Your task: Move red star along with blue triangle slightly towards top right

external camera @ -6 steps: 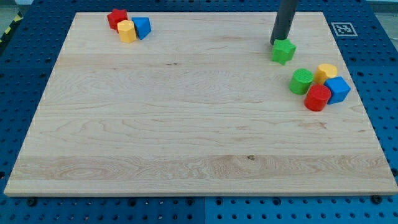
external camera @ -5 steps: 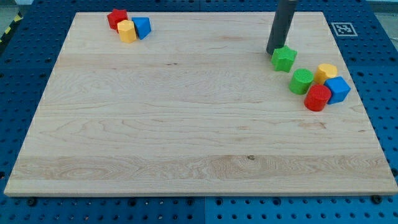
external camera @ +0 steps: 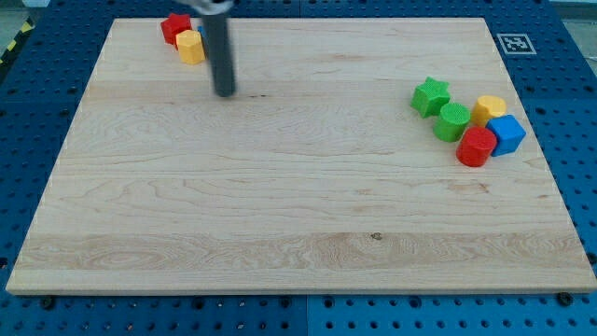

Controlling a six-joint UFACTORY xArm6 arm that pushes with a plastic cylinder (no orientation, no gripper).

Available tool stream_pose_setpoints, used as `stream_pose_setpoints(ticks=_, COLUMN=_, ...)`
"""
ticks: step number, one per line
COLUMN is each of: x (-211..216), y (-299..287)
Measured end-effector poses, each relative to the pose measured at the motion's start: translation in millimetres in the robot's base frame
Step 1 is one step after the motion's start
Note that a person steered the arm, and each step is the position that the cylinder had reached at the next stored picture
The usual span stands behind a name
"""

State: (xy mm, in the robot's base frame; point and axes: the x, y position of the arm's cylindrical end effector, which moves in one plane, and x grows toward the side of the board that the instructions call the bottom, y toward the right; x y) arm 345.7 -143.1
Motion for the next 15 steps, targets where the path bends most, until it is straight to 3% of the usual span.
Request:
stream_pose_setpoints(ticks=2, x=-85, y=-95)
stream_pose_setpoints(ticks=5, x=-122, y=-162)
stream_pose_setpoints(ticks=6, x=-154, y=-157)
stream_pose_setpoints(ticks=8, x=-152, y=-101)
stream_pose_setpoints(ticks=10, x=-102, y=-58)
stream_pose_setpoints(ticks=12, x=-102, y=1)
stream_pose_setpoints(ticks=15, x=-117, y=2)
